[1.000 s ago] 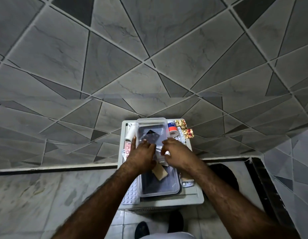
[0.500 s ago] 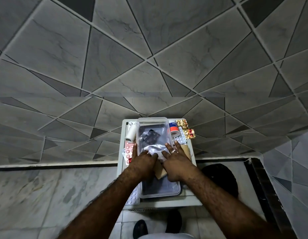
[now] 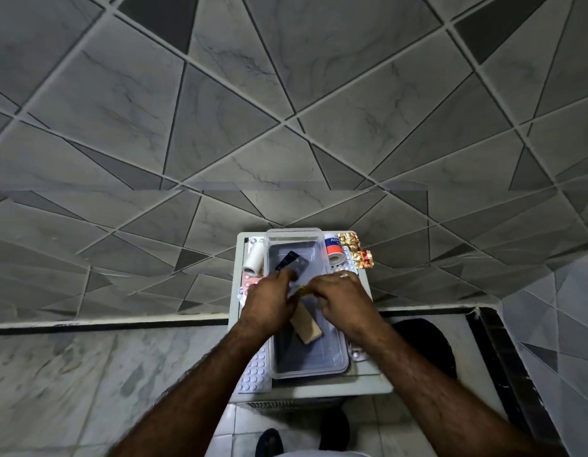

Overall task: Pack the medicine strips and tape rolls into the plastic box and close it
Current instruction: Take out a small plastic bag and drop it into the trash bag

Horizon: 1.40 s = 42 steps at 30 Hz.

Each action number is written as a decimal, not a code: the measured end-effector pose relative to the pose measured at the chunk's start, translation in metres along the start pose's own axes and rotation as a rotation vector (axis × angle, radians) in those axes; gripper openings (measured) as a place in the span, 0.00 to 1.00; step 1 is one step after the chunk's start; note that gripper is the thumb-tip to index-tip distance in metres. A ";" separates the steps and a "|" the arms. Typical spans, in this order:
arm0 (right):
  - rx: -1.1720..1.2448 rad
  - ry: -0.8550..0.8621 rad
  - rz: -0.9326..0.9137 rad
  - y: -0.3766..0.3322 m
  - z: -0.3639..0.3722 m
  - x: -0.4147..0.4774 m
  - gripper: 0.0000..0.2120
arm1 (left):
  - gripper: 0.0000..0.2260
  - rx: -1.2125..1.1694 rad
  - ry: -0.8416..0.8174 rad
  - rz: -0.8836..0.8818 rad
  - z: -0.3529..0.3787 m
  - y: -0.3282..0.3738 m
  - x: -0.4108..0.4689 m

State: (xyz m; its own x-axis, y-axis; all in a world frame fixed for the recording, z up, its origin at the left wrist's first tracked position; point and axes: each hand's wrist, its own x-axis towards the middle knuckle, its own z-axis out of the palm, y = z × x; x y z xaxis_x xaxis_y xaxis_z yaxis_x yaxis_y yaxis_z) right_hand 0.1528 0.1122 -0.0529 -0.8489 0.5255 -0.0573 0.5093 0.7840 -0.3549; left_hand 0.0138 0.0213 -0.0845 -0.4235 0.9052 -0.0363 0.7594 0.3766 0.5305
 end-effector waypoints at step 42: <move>0.913 0.633 0.888 0.369 -0.063 -0.211 0.15 | 0.05 -0.884 -0.412 -0.407 0.236 0.333 0.090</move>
State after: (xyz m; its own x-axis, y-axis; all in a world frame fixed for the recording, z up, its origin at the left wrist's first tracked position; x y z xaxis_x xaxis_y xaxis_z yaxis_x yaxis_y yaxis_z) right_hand 0.5287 0.3110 -0.1126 0.0284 0.9698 -0.2421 0.3557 -0.2361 -0.9043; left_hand 0.3455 0.2745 -0.1113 -0.2390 0.8021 -0.5473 -0.1024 0.5396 0.8357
